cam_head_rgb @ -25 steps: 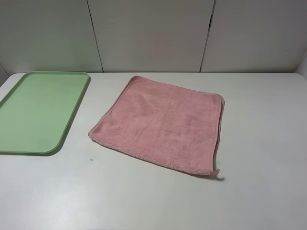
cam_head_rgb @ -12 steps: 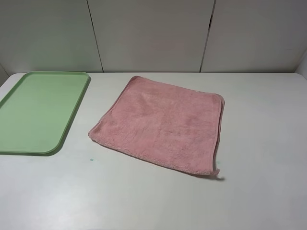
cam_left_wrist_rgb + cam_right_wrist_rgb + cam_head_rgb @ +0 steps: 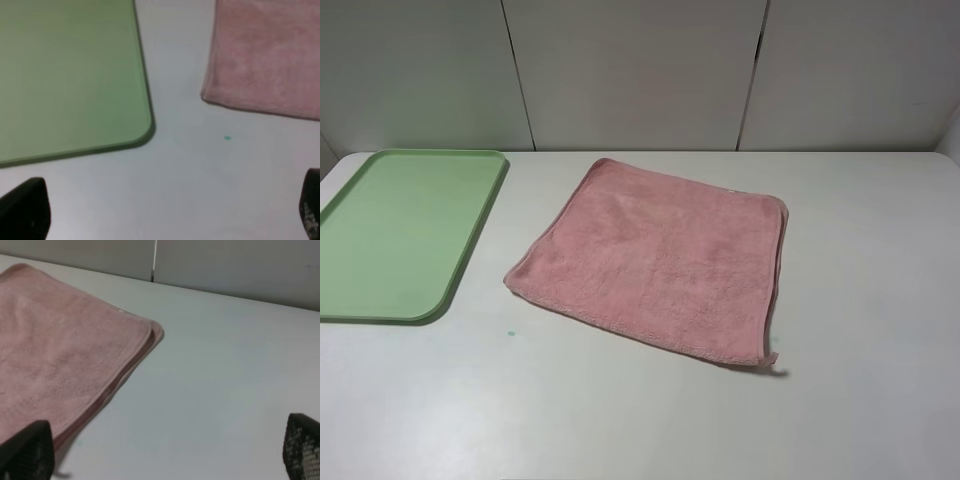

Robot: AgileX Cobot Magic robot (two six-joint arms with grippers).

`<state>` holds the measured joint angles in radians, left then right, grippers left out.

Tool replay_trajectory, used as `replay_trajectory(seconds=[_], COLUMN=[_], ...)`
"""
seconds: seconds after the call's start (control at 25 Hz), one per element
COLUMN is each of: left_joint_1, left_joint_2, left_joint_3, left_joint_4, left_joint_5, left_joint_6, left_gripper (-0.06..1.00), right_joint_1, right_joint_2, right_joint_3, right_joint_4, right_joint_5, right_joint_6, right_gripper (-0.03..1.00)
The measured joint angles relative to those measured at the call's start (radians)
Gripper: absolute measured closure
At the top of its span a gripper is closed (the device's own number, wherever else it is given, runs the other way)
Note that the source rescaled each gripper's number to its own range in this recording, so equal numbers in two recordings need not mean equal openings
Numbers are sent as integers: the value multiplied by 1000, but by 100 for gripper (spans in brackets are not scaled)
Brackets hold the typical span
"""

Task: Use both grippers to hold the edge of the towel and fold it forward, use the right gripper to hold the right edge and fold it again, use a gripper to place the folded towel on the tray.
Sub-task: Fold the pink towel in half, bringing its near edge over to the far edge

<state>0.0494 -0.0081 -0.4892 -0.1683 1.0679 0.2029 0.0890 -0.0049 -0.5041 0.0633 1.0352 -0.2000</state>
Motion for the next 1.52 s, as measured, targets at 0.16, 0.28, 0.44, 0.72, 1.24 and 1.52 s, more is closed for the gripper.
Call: replay_trajectory(seconds=[0.16, 0.28, 0.44, 0.72, 1.24, 1.52], left_joint_1=[-41, -46, -47, -125, -176, -299], left_joint_2=[0, 0, 0, 0, 88, 318], left_joint_3=[0, 0, 0, 0, -41, -167], left_joint_4=[0, 0, 0, 0, -2, -2], left_joint_5=[0, 0, 0, 0, 43, 54], left_joint_6=[0, 0, 0, 0, -10, -10], left_gripper=[-6, -6, -6, -6, -4, -4], right_joint_1=[0, 0, 0, 0, 0, 29], right_joint_2=[0, 0, 0, 0, 82, 262], right_joint_3=[0, 0, 0, 0, -54, -205], right_joint_4=[0, 0, 0, -4, 9, 23], right_joint_5=[0, 0, 0, 0, 0, 0], right_joint_6=[0, 0, 2, 8, 34, 34], right_gripper=[-3, -3, -3, -3, -3, -3])
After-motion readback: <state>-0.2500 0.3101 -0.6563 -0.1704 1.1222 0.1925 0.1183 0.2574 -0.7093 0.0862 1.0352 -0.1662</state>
